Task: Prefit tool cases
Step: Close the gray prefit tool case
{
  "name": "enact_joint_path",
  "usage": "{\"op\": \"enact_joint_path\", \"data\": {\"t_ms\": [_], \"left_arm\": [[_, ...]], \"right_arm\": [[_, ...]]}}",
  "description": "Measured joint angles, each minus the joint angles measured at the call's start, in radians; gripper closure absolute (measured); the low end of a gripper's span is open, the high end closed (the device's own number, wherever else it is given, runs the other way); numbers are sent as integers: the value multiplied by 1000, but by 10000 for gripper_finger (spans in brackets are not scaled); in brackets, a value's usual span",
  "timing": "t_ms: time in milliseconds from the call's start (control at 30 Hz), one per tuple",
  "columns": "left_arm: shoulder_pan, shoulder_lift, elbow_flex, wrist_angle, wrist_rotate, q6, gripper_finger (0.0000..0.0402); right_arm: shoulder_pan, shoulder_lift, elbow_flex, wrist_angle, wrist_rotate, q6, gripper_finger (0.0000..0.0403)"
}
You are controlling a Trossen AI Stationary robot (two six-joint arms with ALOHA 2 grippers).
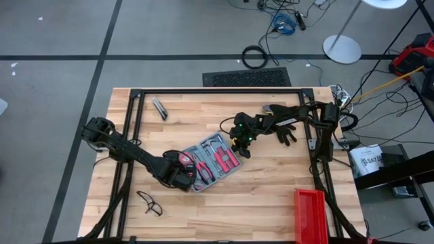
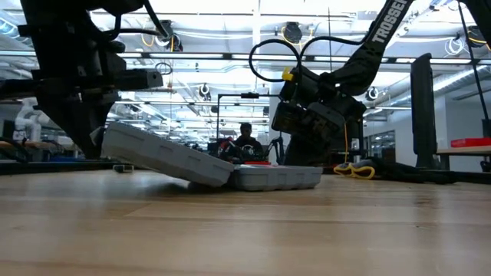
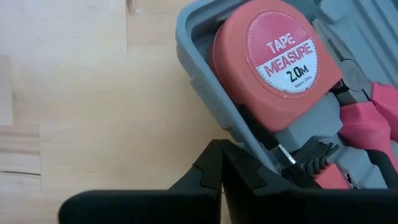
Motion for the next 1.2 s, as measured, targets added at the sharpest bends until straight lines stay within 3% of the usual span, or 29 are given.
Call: {"op": "enact_joint_path", "data": {"t_ms": [1200], "left_arm": [[29,-2,92,-120,-33,73,393]], "right_arm": [[35,2,35,-62,-8,-30,403]]}}
